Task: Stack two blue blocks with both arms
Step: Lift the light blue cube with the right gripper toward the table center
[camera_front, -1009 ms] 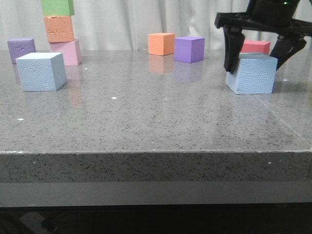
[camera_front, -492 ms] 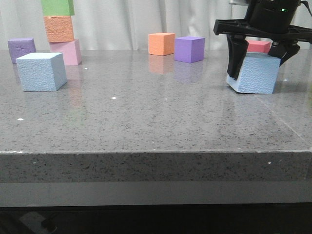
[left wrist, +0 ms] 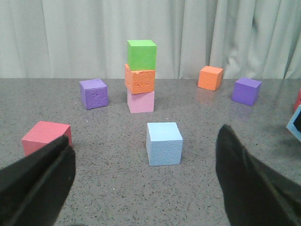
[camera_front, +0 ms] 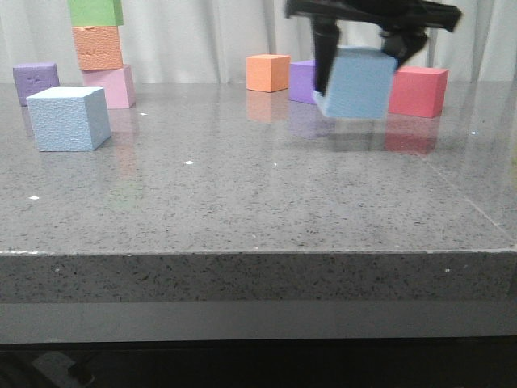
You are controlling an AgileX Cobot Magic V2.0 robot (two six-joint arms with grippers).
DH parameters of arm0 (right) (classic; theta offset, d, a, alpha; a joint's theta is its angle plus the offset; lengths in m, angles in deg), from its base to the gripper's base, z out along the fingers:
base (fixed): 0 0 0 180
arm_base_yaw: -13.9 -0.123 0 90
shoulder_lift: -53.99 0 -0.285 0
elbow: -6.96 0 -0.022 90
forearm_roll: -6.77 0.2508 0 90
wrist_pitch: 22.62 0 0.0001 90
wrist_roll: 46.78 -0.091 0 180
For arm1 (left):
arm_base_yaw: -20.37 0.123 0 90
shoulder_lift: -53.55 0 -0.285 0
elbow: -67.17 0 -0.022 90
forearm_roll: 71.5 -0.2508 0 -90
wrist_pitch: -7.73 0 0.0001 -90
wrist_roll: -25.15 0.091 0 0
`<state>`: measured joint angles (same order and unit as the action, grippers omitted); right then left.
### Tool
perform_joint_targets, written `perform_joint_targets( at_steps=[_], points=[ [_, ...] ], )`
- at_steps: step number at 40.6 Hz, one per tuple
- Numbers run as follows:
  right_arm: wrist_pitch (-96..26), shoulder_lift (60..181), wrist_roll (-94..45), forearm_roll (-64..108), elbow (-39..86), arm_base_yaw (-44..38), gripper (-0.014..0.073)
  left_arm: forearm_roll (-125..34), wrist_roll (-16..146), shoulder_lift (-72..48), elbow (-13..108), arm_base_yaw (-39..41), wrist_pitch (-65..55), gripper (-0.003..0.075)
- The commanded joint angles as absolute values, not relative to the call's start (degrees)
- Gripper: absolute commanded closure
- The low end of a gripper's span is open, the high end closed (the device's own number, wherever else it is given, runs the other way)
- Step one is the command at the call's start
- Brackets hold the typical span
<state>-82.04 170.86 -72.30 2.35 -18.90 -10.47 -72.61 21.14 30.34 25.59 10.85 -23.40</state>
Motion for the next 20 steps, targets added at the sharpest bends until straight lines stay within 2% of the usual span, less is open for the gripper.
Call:
perform_joint_targets(
  at_steps=[1,10,20],
  points=[
    [-82.4,170.1,-77.8,-3.1,-23.8,-14.1,0.0271,-72.5,21.1,29.3,27.2,10.4,-18.3,0.0122],
    [-85.6,177.0,-84.0,-4.0,-31.9,-18.7,0.0271,-71.5,21.1,29.3,27.2,10.4,-18.3,0.0122],
    [-85.6,179.5,-83.9,-4.4,-33.2,-19.0,0.0271,-71.5,21.1,29.3,27.2,10.4,-18.3,0.0122]
  ],
)
